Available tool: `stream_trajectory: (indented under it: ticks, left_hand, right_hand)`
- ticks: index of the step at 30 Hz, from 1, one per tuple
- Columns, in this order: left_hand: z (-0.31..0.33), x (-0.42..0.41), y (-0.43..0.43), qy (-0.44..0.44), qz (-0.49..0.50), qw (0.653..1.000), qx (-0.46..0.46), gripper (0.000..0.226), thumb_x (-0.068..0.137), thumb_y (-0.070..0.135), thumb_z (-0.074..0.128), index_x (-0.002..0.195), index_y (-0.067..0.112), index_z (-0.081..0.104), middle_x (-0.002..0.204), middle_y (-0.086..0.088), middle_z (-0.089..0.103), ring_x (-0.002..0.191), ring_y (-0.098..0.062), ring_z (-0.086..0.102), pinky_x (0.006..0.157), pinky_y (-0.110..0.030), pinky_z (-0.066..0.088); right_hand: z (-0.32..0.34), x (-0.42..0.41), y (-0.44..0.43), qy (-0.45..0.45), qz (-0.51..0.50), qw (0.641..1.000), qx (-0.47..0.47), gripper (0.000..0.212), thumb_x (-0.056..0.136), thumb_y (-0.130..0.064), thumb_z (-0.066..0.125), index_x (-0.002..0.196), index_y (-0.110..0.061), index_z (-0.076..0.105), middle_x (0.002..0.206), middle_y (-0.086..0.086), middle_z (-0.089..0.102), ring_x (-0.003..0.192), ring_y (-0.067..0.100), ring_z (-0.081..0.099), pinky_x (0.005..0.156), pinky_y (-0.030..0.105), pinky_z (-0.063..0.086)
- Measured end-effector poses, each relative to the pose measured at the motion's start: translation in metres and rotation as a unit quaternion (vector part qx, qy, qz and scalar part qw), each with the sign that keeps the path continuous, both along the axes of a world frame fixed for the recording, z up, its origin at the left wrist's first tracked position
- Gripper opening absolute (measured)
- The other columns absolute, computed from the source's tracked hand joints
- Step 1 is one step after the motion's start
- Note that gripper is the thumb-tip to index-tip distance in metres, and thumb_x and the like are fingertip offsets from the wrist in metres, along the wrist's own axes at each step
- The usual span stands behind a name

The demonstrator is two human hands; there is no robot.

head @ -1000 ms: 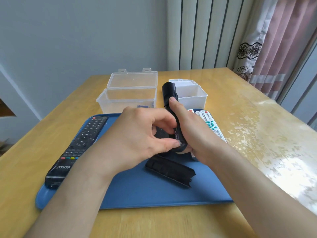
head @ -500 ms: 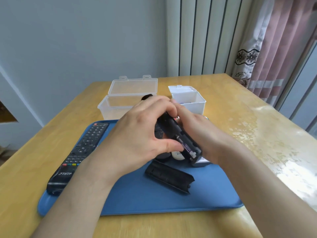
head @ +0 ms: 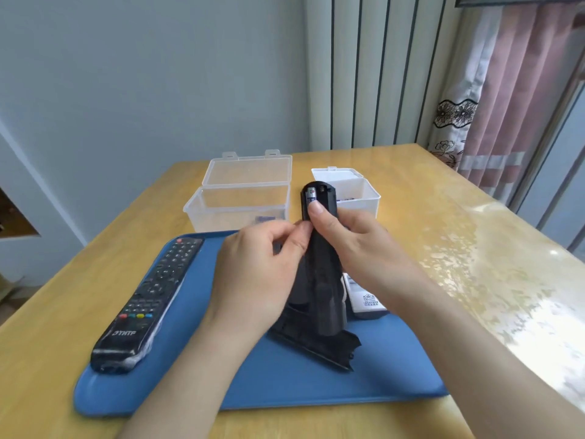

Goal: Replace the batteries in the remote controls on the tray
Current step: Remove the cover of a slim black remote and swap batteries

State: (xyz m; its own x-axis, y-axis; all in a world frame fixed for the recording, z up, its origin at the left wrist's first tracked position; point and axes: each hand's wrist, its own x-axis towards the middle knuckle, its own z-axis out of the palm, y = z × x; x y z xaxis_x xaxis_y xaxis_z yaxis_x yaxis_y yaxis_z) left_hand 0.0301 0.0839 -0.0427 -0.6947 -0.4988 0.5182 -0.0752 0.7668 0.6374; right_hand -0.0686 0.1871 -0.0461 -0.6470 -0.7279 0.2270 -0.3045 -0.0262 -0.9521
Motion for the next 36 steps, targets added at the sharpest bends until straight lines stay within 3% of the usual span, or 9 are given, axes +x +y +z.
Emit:
stream_trajectory:
  ticks: [2,6,10,14,17,22,28,34,36]
  left_hand:
    - [0.001,0.001,-0.002,0.060,0.022,0.997,-0.044,0.018,0.081,0.035,0.072,0.078,0.025,0.058,0.054,0.019,0.046,0.053,0.004,0.042,0.051,-0.012,0.029]
    - [0.001,0.003,-0.006,0.080,-0.034,0.993,-0.081,0.039,0.075,0.019,0.078,0.087,0.031,0.043,0.090,0.014,0.064,0.066,0.004,0.045,0.063,-0.009,0.032]
    - [0.002,0.005,-0.009,0.071,-0.044,0.990,-0.116,0.042,0.075,0.022,0.078,0.090,0.034,0.040,0.096,0.013,0.063,0.073,0.005,0.044,0.067,-0.010,0.032]
    - [0.003,0.006,-0.011,0.073,-0.035,0.983,-0.164,0.029,0.076,0.030,0.070,0.095,0.024,0.049,0.090,0.011,0.060,0.072,-0.004,0.043,0.064,-0.027,0.040]
    - [0.003,0.006,-0.008,0.079,-0.034,0.973,-0.213,0.026,0.078,0.025,0.069,0.096,0.016,0.053,0.092,0.010,0.062,0.083,-0.017,0.056,0.066,-0.039,0.048]
    - [0.001,0.006,-0.005,0.066,-0.014,0.960,-0.272,0.021,0.083,0.029,0.058,0.098,0.019,0.048,0.088,0.004,0.065,0.082,-0.020,0.056,0.060,-0.039,0.049]
    - [-0.003,0.000,-0.005,0.052,-0.041,0.966,-0.249,0.023,0.082,0.021,0.059,0.093,0.022,0.039,0.092,0.004,0.065,0.085,-0.022,0.055,0.065,-0.041,0.048]
    - [-0.001,-0.006,-0.015,0.048,-0.087,0.989,-0.113,0.033,0.074,0.023,0.067,0.091,0.025,0.039,0.093,0.008,0.059,0.073,0.000,0.045,0.065,-0.014,0.034]
    - [0.000,-0.008,-0.018,0.049,-0.101,0.991,-0.075,0.032,0.072,0.024,0.067,0.092,0.019,0.044,0.090,0.008,0.056,0.071,-0.002,0.044,0.064,-0.015,0.034]
  right_hand:
    - [-0.002,-0.003,0.003,0.010,-0.002,1.000,0.019,0.061,0.096,-0.052,0.050,0.081,0.006,0.058,0.070,0.007,0.049,0.066,0.017,0.047,0.061,0.034,0.034]
    - [-0.002,0.001,0.003,0.036,-0.003,0.998,0.042,0.053,0.095,-0.053,0.044,0.059,-0.014,0.050,0.056,-0.002,0.038,0.053,0.012,0.038,0.049,0.025,0.027]
    - [0.002,0.005,0.003,0.041,0.019,0.998,0.049,0.068,0.102,-0.044,0.034,0.038,-0.028,0.054,0.038,-0.014,0.038,0.039,0.002,0.036,0.041,0.014,0.026]
    - [0.003,0.006,0.004,0.065,-0.002,0.996,0.057,0.068,0.102,-0.044,0.033,0.039,-0.022,0.044,0.037,-0.015,0.032,0.038,0.003,0.031,0.041,0.013,0.023]
    - [0.000,0.004,0.002,0.091,-0.029,0.994,0.060,0.055,0.099,-0.046,0.035,0.052,-0.020,0.030,0.041,-0.015,0.026,0.040,0.005,0.025,0.041,0.016,0.020]
    - [-0.004,0.003,-0.002,0.154,-0.066,0.984,0.060,0.053,0.092,-0.056,0.032,0.056,-0.018,0.028,0.045,-0.013,0.022,0.045,0.009,0.023,0.043,0.020,0.020]
    - [-0.007,0.002,-0.002,0.178,-0.099,0.975,0.083,0.056,0.098,-0.049,0.036,0.053,-0.018,0.026,0.038,-0.009,0.025,0.041,0.011,0.026,0.041,0.021,0.021]
    - [-0.012,-0.001,-0.003,0.166,-0.088,0.978,0.089,0.056,0.099,-0.050,0.035,0.055,-0.017,0.027,0.040,-0.010,0.024,0.046,0.011,0.024,0.046,0.024,0.021]
    - [-0.013,-0.001,-0.003,0.167,-0.083,0.978,0.098,0.056,0.099,-0.050,0.035,0.055,-0.017,0.026,0.039,-0.010,0.024,0.044,0.012,0.025,0.046,0.022,0.020]
